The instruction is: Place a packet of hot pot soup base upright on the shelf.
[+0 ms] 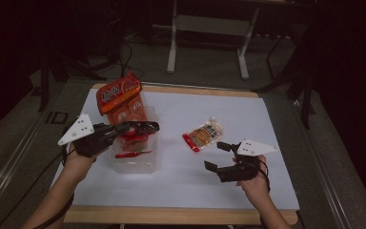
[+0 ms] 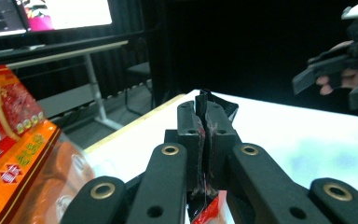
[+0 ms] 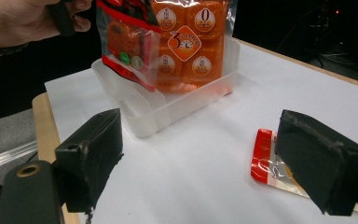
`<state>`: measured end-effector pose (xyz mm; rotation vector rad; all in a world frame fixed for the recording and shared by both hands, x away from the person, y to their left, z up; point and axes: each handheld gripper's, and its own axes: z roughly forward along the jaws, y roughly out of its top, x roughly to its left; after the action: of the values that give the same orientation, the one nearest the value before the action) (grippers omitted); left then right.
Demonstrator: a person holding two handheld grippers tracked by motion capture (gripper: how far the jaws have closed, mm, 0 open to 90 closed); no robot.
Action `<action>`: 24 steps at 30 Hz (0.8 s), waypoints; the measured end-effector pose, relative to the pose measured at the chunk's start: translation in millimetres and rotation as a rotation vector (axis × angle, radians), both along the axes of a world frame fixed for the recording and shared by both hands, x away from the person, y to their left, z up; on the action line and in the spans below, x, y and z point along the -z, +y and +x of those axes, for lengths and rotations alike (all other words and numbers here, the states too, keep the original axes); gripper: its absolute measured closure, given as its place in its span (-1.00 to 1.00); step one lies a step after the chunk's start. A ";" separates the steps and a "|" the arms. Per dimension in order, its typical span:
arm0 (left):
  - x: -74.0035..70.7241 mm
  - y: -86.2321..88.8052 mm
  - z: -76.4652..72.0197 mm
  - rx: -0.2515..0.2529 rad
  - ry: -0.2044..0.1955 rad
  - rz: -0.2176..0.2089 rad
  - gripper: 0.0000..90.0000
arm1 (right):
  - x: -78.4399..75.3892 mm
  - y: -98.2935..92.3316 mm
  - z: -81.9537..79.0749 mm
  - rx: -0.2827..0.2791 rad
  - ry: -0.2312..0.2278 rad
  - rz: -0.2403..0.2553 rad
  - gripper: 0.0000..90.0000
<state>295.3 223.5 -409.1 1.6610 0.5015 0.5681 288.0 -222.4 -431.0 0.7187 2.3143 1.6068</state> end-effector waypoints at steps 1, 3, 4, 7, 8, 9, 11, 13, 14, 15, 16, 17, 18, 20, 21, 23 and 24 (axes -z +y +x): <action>-0.2 -0.3 -0.1 -0.004 -0.005 0.014 0.94 | 0.0 0.2 -0.4 -0.002 0.001 0.000 -0.67; 1.1 -2.0 1.0 0.000 -0.002 0.031 0.94 | 0.0 0.4 -0.3 -0.003 0.001 0.000 -0.67; 1.8 -2.7 1.7 -0.005 -0.004 0.044 0.94 | 0.1 0.6 -0.1 -0.003 0.000 -0.002 -0.67; 6.2 -3.4 6.2 -0.003 0.016 0.050 0.94 | 0.5 1.1 0.1 -0.005 0.001 -0.001 -0.67; 7.8 -3.7 7.7 0.003 0.026 0.045 0.94 | 0.5 1.3 0.0 -0.006 0.001 -0.003 -0.67; 10.1 -4.5 8.8 -0.004 0.022 0.049 0.94 | 0.6 1.4 -0.1 -0.006 0.000 -0.003 -0.67; 12.9 -5.2 10.4 0.000 0.022 0.044 0.94 | 0.7 0.9 0.0 -0.006 0.003 -0.001 -0.67; 16.0 -5.7 12.1 -0.001 0.016 0.038 0.94 | 1.2 0.4 0.3 -0.004 0.006 -0.001 -0.67; 17.3 -5.6 12.8 -0.003 0.009 0.036 0.94 | 1.6 0.3 0.5 -0.005 0.007 0.000 -0.67; 18.6 -5.4 13.5 -0.004 0.001 0.033 0.94 | 1.8 0.2 0.5 -0.005 0.007 -0.001 -0.67; 20.0 -5.2 14.2 0.002 0.000 0.027 0.94 | 2.0 0.3 0.2 -0.006 0.010 -0.001 -0.67; 21.2 -5.0 14.7 0.003 0.002 0.023 0.93 | 2.1 0.4 0.0 -0.008 0.011 0.000 -0.67; 22.4 -4.6 14.8 0.000 -0.009 0.025 0.93 | 2.2 0.6 -0.2 -0.010 0.011 -0.002 -0.67; 24.4 -4.1 14.8 -0.001 -0.013 0.017 0.93 | 2.2 0.5 -0.2 -0.010 0.011 -0.002 -0.66; 25.5 -3.6 14.6 -0.005 -0.021 0.017 0.93 | 2.2 0.4 -0.1 -0.010 0.013 -0.001 -0.66; 26.6 -3.0 14.8 0.003 -0.022 0.012 0.93 | 2.4 0.5 0.0 -0.010 0.013 -0.002 -0.66; 26.9 -3.1 15.0 0.000 -0.022 0.014 0.93 | 2.7 0.7 0.1 -0.011 0.016 -0.003 -0.66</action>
<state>310.4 220.5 -436.0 1.6662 0.4823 0.5902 288.1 -221.7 -433.7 0.7218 2.3353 1.6084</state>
